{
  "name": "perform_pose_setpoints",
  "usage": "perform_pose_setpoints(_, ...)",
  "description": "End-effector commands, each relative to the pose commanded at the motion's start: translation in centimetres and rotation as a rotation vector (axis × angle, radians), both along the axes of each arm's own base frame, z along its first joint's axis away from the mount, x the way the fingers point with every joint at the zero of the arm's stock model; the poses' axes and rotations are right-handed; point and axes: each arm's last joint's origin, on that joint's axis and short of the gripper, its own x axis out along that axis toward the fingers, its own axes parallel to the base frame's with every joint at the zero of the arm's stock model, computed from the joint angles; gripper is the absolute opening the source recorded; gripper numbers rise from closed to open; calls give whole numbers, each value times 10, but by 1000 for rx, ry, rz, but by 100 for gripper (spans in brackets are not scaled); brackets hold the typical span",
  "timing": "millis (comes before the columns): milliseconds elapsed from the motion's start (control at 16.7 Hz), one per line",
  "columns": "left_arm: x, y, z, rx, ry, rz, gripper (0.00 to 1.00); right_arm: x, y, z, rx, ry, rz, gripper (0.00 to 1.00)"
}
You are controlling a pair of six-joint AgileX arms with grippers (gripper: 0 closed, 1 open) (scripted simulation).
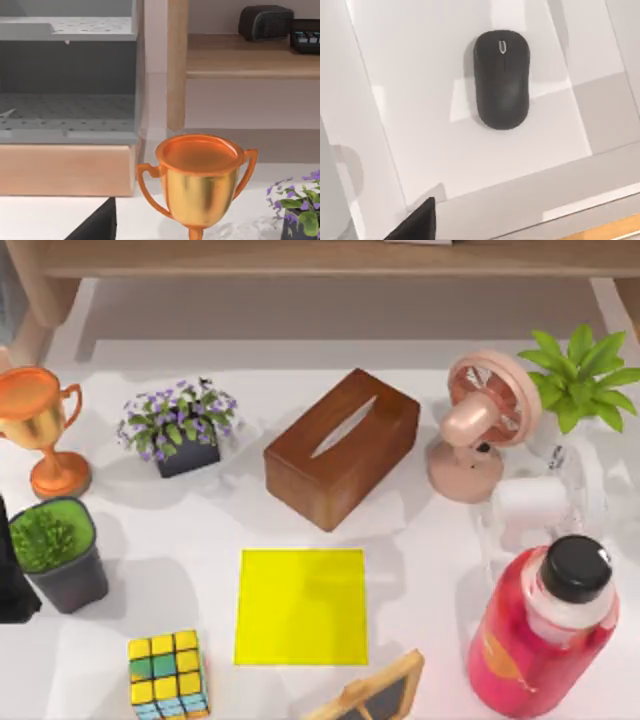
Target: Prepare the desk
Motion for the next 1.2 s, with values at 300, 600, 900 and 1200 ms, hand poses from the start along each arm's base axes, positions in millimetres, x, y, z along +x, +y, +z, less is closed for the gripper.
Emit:
perform_pose_setpoints(300, 0, 0, 0, 0, 0, 0, 100, 72, -27, -82, 82, 213, 40, 100)
perform_pose_setpoints(600, 0, 0, 0, 0, 0, 0, 100, 97, -29, -128, 119, 282, 72, 100)
perform_pose_setpoints(900, 0, 0, 0, 0, 0, 0, 100, 98, -28, -129, 120, 280, 74, 100)
perform_pose_setpoints(1200, 0, 0, 0, 0, 0, 0, 100, 96, -31, -132, 120, 280, 72, 100)
